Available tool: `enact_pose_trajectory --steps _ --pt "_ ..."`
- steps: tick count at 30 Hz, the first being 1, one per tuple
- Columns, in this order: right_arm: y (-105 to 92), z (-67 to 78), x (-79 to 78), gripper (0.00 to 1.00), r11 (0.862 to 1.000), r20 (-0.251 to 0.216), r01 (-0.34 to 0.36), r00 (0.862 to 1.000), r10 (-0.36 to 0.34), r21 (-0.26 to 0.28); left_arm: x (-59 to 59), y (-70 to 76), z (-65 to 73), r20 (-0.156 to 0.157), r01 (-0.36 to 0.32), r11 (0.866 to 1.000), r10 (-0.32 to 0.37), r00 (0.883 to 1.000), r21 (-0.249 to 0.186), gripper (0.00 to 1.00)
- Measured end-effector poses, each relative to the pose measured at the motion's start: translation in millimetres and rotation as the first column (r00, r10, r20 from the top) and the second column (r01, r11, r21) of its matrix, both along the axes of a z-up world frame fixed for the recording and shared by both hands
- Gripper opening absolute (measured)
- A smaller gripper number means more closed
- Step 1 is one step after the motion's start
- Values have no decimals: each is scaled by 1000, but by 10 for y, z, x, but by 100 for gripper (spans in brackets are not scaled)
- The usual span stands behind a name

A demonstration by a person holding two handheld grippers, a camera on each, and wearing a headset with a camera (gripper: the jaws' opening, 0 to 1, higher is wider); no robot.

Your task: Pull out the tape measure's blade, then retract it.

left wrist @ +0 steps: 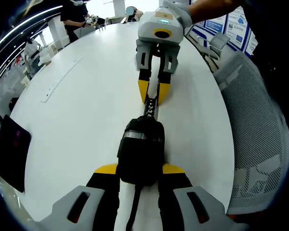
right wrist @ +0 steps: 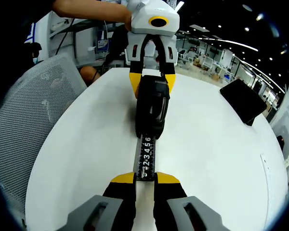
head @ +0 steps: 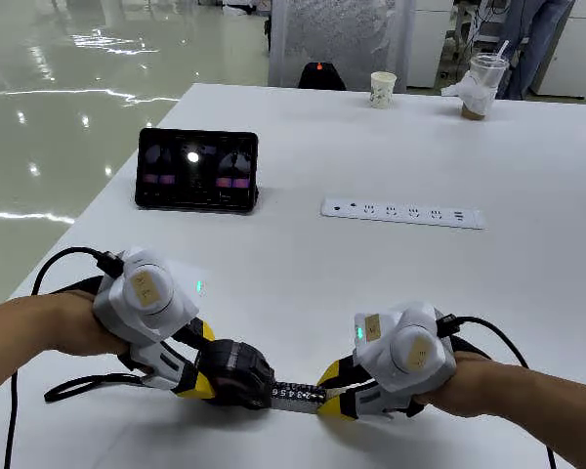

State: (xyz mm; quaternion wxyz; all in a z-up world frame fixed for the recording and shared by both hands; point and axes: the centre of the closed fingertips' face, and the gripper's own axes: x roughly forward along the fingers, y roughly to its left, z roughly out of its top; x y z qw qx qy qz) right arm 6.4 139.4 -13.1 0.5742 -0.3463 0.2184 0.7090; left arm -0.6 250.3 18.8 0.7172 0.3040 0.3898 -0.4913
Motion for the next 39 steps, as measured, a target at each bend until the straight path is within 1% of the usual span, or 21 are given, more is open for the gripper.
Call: enact_pose_trajectory --steps 8,31,39 --pt "-83 2 20 10 1000 8 -6 1000 6 1 6 5 -5 1 -8 1000 8 1000 0 24" --pt "-440 5 92 10 1000 10 2 1000 -2 0 7 1 -3 -5 -22 1000 22 1000 -5 25" --pt "-590 7 108 10 1000 11 4 1000 -4 -11 -24 -24 26 -6 -25 1000 25 1000 -5 25"
